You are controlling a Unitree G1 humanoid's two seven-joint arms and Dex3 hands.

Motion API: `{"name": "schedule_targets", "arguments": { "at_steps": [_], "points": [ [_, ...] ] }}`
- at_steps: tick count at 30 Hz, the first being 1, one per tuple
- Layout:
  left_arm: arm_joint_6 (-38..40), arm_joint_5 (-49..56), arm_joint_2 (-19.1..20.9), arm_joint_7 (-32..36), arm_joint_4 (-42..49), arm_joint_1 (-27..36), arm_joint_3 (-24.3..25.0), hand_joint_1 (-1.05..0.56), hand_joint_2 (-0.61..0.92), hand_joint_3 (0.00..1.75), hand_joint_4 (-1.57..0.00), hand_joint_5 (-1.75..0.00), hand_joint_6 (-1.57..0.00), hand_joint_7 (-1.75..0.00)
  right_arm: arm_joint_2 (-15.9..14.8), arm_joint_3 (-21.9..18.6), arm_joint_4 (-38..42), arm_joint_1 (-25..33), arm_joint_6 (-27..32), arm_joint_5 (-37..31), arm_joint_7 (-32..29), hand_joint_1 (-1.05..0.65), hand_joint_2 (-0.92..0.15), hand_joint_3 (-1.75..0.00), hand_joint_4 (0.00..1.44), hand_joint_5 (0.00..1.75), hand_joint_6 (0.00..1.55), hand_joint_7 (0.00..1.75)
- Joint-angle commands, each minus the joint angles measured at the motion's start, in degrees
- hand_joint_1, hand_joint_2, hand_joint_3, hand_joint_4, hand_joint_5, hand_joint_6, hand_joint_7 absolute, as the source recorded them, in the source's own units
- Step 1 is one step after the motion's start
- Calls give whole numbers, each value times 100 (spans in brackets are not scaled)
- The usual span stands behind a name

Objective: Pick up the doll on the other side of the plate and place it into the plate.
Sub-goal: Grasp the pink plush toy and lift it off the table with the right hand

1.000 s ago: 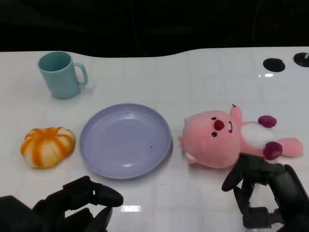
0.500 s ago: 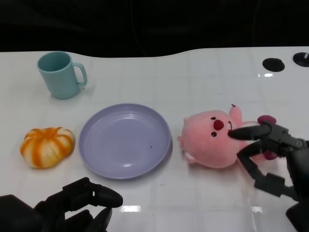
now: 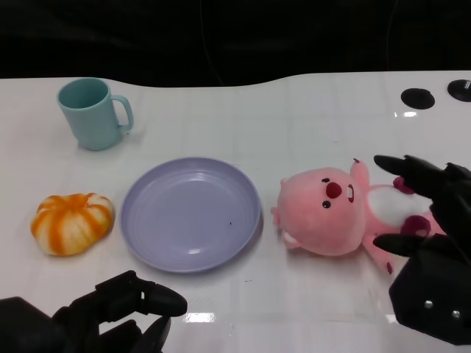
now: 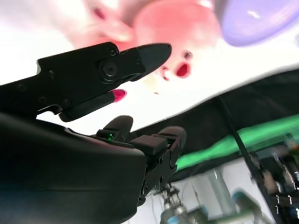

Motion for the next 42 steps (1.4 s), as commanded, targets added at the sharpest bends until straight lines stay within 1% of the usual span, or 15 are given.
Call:
{"name": "schedule_targets", "arguments": {
  "at_steps": [1, 4, 6, 13, 17, 21, 28, 32, 37, 40, 42],
  "points": [
    [34, 40, 13, 75, -76, 18, 19, -25, 82, 69, -57, -173, -56, -126, -215, 150, -122, -256, 363, -345, 404, -67, -88, 0, 0, 48, 16, 9],
    [6, 25, 11, 59, -86, 46, 24, -24, 82, 69, -56, -173, -55, -127, -248, 281, -25, -487, 601, -509, 707, -66, -85, 0, 0, 43, 19, 8],
    [1, 9, 0, 55, -97, 64, 32, -24, 82, 69, -56, -173, -55, -127, -265, 372, 144, -635, 644, -586, 789, -66, -84, 0, 0, 41, 20, 8],
    [2, -40, -26, 42, -135, 109, 71, -24, 82, 70, -56, -174, -54, -128, -230, 656, 854, -1056, 669, -664, 787, -67, -85, 0, 0, 40, 20, 5],
    [-55, -19, -11, 19, -156, 135, 60, -24, 82, 70, -56, -174, -54, -128, -195, 877, 1371, -1338, 743, -707, 813, -68, -88, -1, 0, 38, 18, 3],
    [-16, -52, -35, 30, -211, 161, 70, -24, 83, 69, -55, -174, -54, -128, -116, 1103, 1893, -1635, 919, -745, 839, -71, -91, -2, 0, 33, 17, 1],
    [-8, -66, -33, 19, -268, 194, 93, -24, 83, 68, -55, -175, -55, -128, 52, 1383, 2746, -2081, 1130, -668, 775, -71, -92, -1, 4, 31, 19, 2],
    [16, -86, -45, 27, -305, 209, 110, -24, 84, 68, -54, -175, -55, -128, 125, 1502, 3237, -2310, 1130, -596, 742, -72, -92, -1, 6, 29, 20, 2],
    [47, -150, -55, 38, -324, 228, 158, -23, 84, 66, -54, -174, -56, -127, 190, 1701, 4035, -2721, 1074, -521, 808, -74, -92, -4, 7, 28, 22, 2],
    [61, -161, -51, 58, -334, 229, 165, -23, 85, 65, -54, -174, -56, -127, 242, 1831, 4661, -3065, 920, -418, 824, -75, -92, -5, 9, 27, 24, 3],
    [35, -127, -13, 54, -333, 231, 151, -22, 85, 65, -55, -174, -57, -127, 285, 1923, 5081, -3285, 755, -394, 765, -74, -92, -5, 12, 28, 28, 5]
  ]
}}
